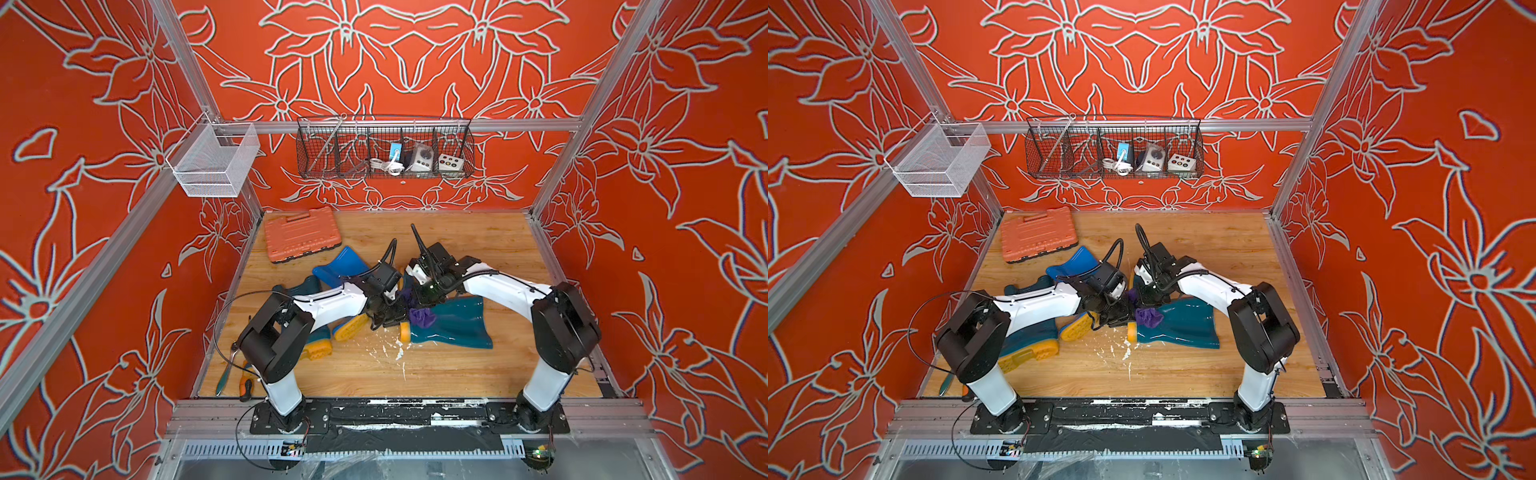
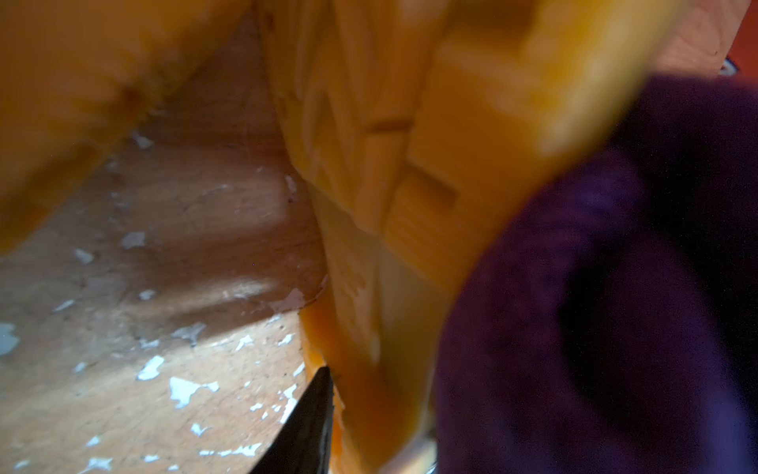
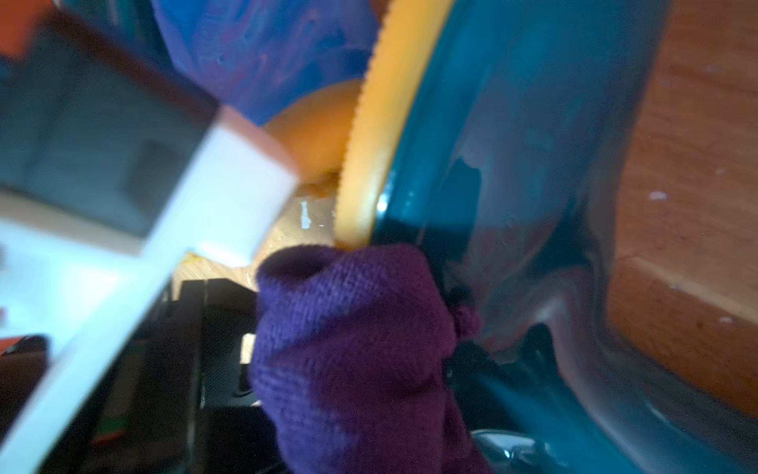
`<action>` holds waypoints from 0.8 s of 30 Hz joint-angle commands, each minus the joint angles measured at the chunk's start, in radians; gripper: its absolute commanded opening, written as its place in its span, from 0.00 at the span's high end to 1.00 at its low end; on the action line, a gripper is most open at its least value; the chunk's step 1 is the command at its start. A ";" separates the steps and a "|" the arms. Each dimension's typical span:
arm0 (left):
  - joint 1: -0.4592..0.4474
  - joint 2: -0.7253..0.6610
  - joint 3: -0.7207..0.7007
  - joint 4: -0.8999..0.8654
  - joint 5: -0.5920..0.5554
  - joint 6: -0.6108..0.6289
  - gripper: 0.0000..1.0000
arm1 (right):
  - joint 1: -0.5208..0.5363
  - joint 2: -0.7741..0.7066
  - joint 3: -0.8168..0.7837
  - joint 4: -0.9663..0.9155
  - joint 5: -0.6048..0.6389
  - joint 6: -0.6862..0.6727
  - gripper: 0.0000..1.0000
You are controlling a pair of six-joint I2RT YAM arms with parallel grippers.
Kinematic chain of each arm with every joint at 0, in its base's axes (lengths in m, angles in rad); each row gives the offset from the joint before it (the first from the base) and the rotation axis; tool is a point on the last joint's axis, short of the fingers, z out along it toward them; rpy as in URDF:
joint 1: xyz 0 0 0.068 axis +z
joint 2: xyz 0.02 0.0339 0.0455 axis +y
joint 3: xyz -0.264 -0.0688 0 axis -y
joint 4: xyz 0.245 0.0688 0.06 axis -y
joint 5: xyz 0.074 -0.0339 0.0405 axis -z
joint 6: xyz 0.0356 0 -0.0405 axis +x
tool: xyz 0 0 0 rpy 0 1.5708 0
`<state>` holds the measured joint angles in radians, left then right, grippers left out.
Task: Wipe the rubber boots with a cloth
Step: Wipe the dirt off the rubber boot.
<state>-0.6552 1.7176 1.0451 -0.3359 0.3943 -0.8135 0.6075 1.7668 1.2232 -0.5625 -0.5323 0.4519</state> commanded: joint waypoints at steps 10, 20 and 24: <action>-0.009 -0.026 -0.052 0.051 -0.010 -0.072 0.66 | -0.348 -0.110 -0.192 -0.053 -0.022 0.008 1.00; 0.006 -0.016 -0.073 0.065 -0.031 -0.114 0.66 | 0.017 0.001 -0.009 -0.041 0.010 0.040 1.00; 0.021 -0.027 -0.071 0.069 -0.028 -0.124 0.66 | -0.151 -0.034 -0.110 -0.069 0.030 0.010 1.00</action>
<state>-0.6426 1.6894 0.9890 -0.2680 0.3950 -0.9138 0.5808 1.7329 1.1831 -0.5686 -0.5316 0.4805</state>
